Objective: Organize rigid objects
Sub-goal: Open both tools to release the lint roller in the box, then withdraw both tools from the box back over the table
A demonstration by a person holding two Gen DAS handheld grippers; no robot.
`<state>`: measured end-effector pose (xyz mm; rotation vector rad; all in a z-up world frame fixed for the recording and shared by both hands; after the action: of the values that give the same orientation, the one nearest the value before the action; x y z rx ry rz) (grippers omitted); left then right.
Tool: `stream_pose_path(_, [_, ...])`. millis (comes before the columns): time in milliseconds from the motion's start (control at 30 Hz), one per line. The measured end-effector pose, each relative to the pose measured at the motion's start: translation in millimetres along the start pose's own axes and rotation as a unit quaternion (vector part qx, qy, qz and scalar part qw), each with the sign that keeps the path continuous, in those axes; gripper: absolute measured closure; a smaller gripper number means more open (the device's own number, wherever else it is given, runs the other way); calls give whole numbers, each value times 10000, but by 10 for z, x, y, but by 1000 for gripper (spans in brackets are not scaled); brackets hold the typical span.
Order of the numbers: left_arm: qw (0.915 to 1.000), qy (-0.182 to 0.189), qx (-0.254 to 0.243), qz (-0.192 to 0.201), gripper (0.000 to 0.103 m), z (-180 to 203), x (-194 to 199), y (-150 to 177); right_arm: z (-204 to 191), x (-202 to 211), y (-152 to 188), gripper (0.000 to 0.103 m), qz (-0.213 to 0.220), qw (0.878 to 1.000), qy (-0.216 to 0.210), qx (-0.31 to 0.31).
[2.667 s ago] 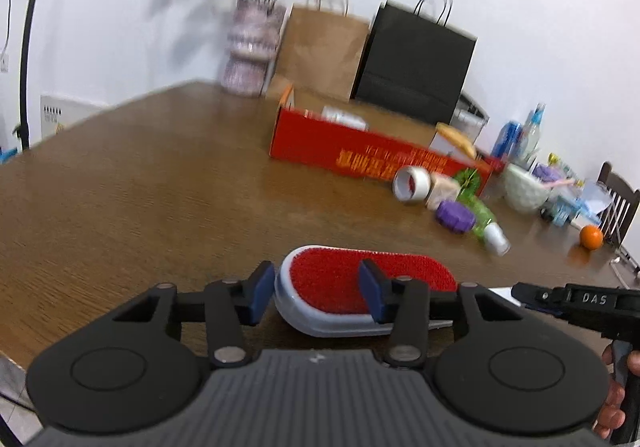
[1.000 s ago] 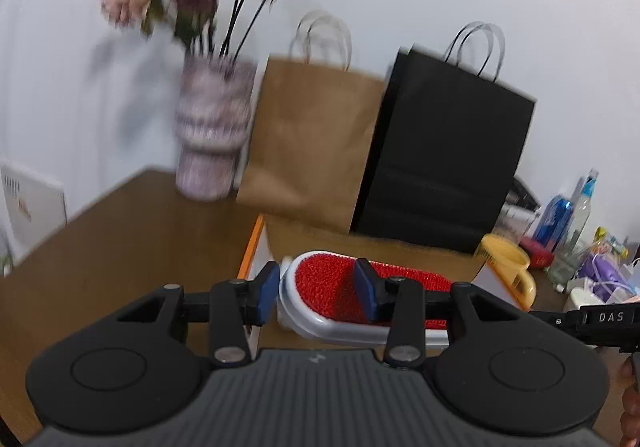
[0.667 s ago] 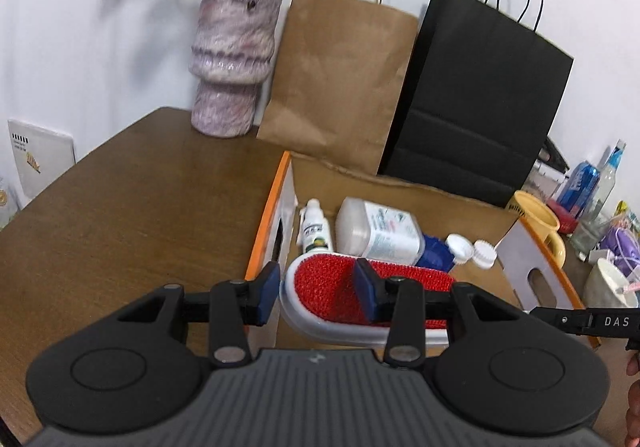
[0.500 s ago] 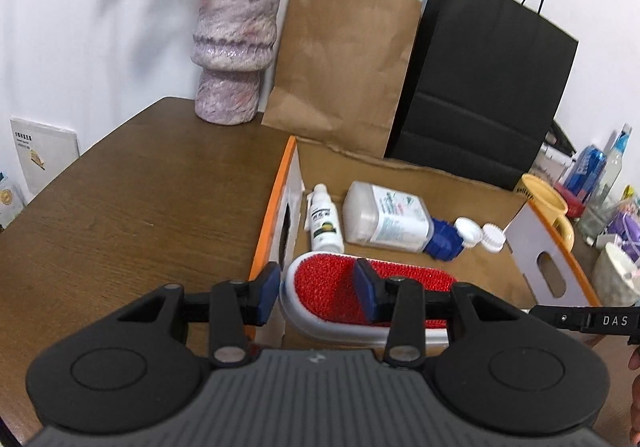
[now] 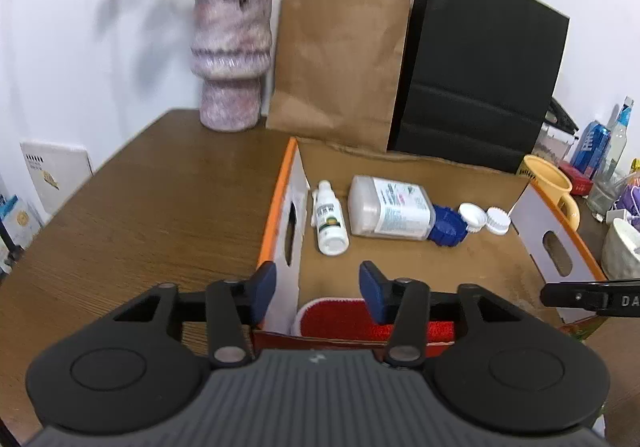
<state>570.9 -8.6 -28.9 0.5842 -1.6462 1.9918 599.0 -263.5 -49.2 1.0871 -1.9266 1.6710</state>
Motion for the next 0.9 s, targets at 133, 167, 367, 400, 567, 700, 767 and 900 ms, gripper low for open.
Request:
stream_pose_path(133, [9994,7,-166,291,41,38,330,-39,-3,326,-5,54,272,9996,110,37])
stream_pose_path(167, [9991,19,-208,370,40,56,413,-45,-8,411,-7,53,348,9993,146,57])
stream_pose_path(367, [9929,107,-627,1007,26,191,1026,-3,-144,1066,56,23,1326,9910,1,171])
stream_pose_path(400, [9911,113,-699,1131,23,212,1130,29,-175,1147,80,23,1419,9896,55,243])
stream_pose_path(567, [9793,179,-961,1771,16,289,1677,241,-465,1592,335,21,2085,9718,575,937])
stream_pose_path(700, [9720,223,-970,2128,11,286,2074,406,-713,1926,642,13,2684,9474,996,1428])
stream_pose_path(767, [9675,228,-1000,2311,10,289,2270,510,-814,2067,815,13,2859,9399,1043,1548])
stream_pose_path(900, [9632,386,-946,2487,7,253,2595,731,-987,2291,1164,12,3067,9310,1134,1624])
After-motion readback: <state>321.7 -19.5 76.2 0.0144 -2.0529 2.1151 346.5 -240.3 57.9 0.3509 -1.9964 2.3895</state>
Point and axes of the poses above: each gripper's, at about its wrist camera, not at the fingertips, and x roughly against the way its jaws point, z to its right, y to its underside, the point moved 5 cm from there along -x, roughly the way its jaws point, and after that the axes turned 6 degrees about x, right-handed, at the moved point
